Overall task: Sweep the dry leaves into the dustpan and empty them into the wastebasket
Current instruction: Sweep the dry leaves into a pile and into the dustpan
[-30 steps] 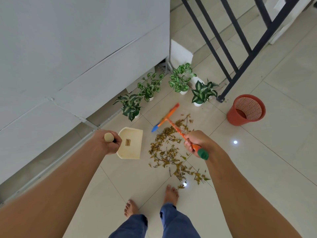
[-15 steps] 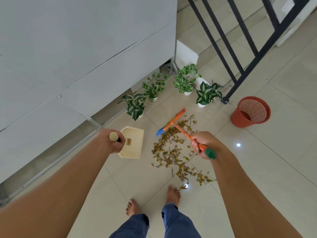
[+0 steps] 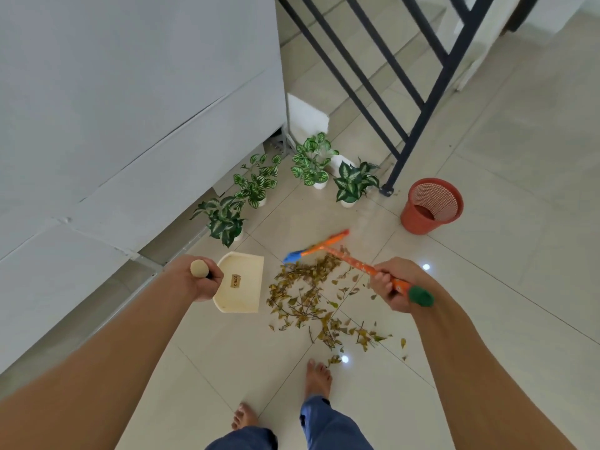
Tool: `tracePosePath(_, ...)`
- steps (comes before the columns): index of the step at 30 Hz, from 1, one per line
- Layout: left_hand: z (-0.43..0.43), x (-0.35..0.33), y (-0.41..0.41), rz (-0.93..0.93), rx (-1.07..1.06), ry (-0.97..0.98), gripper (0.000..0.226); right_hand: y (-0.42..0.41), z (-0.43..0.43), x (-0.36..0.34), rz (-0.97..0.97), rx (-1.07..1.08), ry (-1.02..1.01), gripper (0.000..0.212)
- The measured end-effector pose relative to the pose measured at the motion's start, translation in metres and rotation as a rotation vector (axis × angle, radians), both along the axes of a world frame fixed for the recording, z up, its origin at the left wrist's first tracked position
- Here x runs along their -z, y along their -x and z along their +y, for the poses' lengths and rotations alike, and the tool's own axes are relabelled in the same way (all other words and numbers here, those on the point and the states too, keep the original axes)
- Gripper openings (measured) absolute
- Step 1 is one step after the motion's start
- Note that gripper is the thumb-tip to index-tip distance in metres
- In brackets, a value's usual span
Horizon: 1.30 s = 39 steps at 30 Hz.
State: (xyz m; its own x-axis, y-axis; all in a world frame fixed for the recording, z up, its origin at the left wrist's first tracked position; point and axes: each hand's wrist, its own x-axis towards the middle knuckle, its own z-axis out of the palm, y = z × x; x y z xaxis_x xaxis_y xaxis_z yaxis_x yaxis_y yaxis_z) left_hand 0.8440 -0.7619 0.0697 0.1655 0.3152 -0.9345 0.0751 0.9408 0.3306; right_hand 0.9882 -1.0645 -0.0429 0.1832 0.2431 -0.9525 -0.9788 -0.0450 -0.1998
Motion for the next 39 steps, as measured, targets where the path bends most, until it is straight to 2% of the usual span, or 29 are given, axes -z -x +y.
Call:
tracePosePath(1, 0.002, 0.029, -0.008, 0.06, -0.149, 0.036, 0.028, 0.004, -0.008, -0.007, -0.004, -0.025, 0.016, 0.025)
tracePosePath(2, 0.007, 0.038, -0.01, 0.06, -0.196, 0.087, 0.027, 0.006, -0.013, -0.012, -0.021, -0.055, 0.053, 0.023)
tracePosePath(3, 0.004, 0.037, -0.011, 0.125, -0.099, 0.083, 0.027, 0.008, -0.017, -0.018, -0.051, -0.106, 0.097, 0.02)
tracePosePath(4, 0.003, 0.042, -0.014, 0.144, -0.119, 0.079, 0.025, 0.012, -0.018, -0.026, -0.088, -0.177, 0.136, 0.015)
tracePosePath(9, -0.005, 0.042, -0.016, 0.072, -0.037, 0.092, 0.021, 0.027, -0.018, -0.048, -0.325, -0.503, 0.345, 0.004)
tracePosePath(16, 0.002, 0.035, 0.013, 0.064, 0.043, 0.123, 0.025, 0.08, -0.006, -0.046, -0.519, -0.787, 0.649, 0.012)
tracePosePath(19, 0.007, 0.036, 0.035, 0.049, 0.075, 0.124, 0.025, 0.101, 0.005, -0.028, -0.578, -0.9, 0.801, 0.023)
tracePosePath(22, 0.016, 0.044, 0.058, 0.045, 0.1, 0.125, 0.026, 0.121, 0.018, -0.008, -0.589, -0.996, 0.851, 0.031)
tracePosePath(25, 0.023, 0.048, 0.077, 0.056, 0.16, 0.105, 0.026, 0.141, 0.027, 0.011, -0.587, -1.007, 0.848, 0.03)
tracePosePath(28, 0.026, 0.05, 0.092, 0.059, 0.22, 0.068, 0.026, 0.168, 0.031, 0.02, -0.577, -1.012, 0.821, 0.008)
tracePosePath(33, 0.019, 0.05, 0.111, 0.068, 0.32, 0.033, 0.027, 0.218, 0.031, 0.021, -0.593, -1.026, 0.846, 0.014)
tracePosePath(39, 0.001, 0.048, 0.119, 0.081, 0.355, 0.071, 0.023, 0.248, 0.011, 0.024, -0.613, -0.837, 0.898, 0.011)
